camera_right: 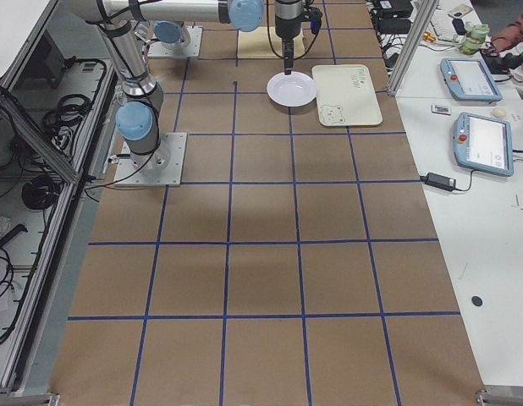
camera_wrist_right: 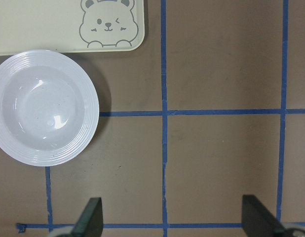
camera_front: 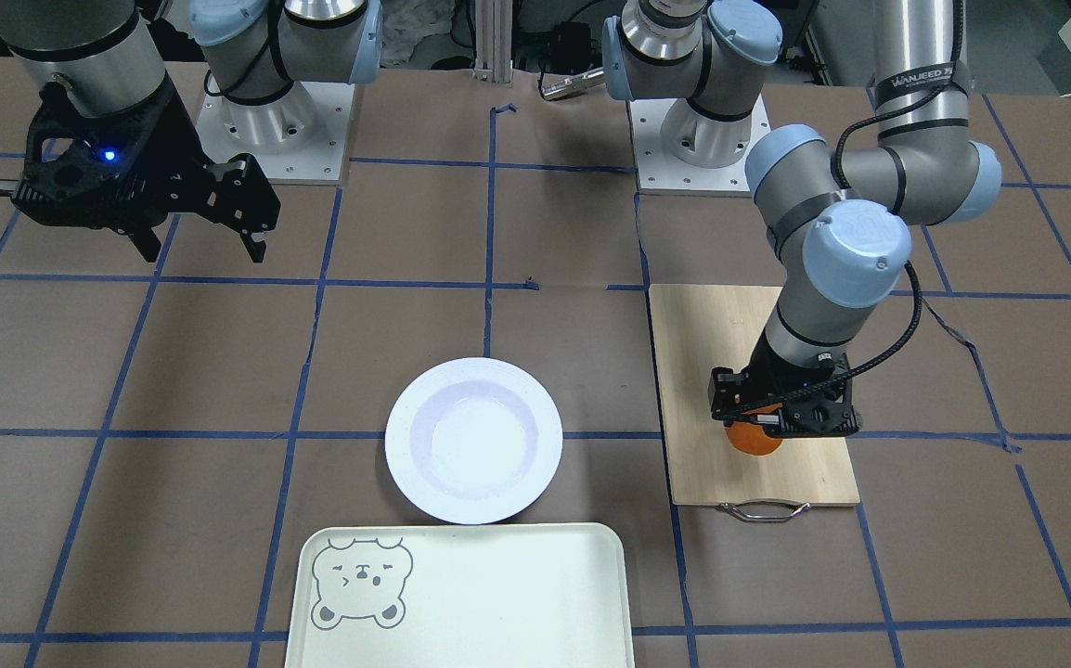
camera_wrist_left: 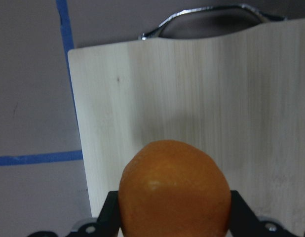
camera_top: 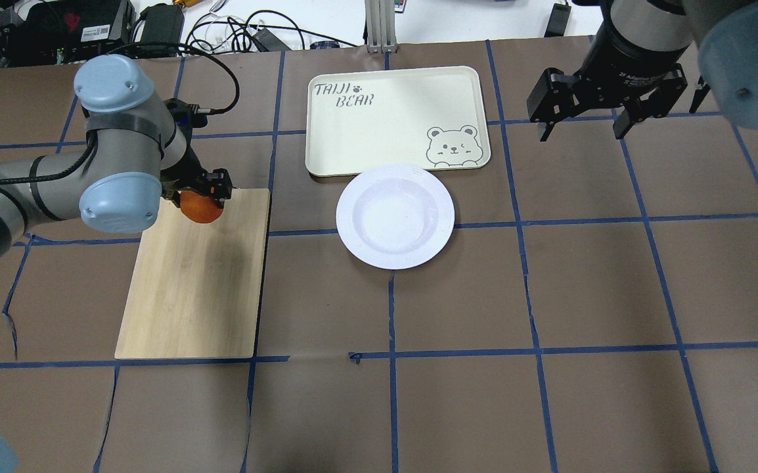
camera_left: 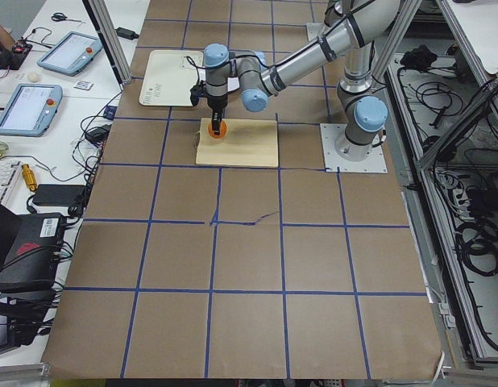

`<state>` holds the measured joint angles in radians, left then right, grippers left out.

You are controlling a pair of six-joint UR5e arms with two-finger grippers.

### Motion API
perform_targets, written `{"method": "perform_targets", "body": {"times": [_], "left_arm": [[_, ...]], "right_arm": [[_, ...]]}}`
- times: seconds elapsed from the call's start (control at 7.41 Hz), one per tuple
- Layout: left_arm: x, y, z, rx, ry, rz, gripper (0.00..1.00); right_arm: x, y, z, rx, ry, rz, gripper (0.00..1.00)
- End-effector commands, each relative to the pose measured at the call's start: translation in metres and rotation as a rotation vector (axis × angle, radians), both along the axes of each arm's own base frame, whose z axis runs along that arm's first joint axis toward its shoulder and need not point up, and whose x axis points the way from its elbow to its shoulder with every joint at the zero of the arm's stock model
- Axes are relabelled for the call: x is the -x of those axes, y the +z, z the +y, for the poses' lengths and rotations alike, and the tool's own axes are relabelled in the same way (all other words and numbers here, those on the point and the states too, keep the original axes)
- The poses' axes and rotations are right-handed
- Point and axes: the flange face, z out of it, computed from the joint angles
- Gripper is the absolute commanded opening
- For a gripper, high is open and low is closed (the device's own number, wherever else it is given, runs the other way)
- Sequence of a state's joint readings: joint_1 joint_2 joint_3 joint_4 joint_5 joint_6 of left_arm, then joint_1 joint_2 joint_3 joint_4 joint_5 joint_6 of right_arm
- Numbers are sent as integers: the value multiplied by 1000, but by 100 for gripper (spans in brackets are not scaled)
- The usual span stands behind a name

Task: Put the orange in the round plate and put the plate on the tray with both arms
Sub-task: 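Carry the orange with the left gripper into the white bowl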

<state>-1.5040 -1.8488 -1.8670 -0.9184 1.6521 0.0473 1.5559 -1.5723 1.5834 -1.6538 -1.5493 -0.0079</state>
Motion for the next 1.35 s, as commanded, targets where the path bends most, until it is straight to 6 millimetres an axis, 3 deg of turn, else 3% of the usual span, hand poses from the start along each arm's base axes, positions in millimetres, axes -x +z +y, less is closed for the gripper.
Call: {"method": "perform_targets", "body": {"times": [0.0, 0.4, 0.67, 0.81, 1.08, 1.21], "left_arm": [[89, 1, 10, 36, 151, 66, 4], [207, 1, 11, 37, 286, 190, 4], [256, -25, 14, 14, 375, 288, 4], [267, -41, 18, -3, 361, 278, 5], [268, -60, 17, -22, 312, 251, 100], [269, -58, 16, -17, 300, 252, 100]], "right_arm": [[0, -1, 0, -1, 1, 0, 100], [1, -1, 0, -3, 2, 2, 100], [1, -1, 0, -3, -1, 2, 100], [1, -5, 1, -9, 1, 2, 100], [3, -3, -1, -1, -7, -12, 100], [5, 0, -2, 5, -18, -11, 100]]}}
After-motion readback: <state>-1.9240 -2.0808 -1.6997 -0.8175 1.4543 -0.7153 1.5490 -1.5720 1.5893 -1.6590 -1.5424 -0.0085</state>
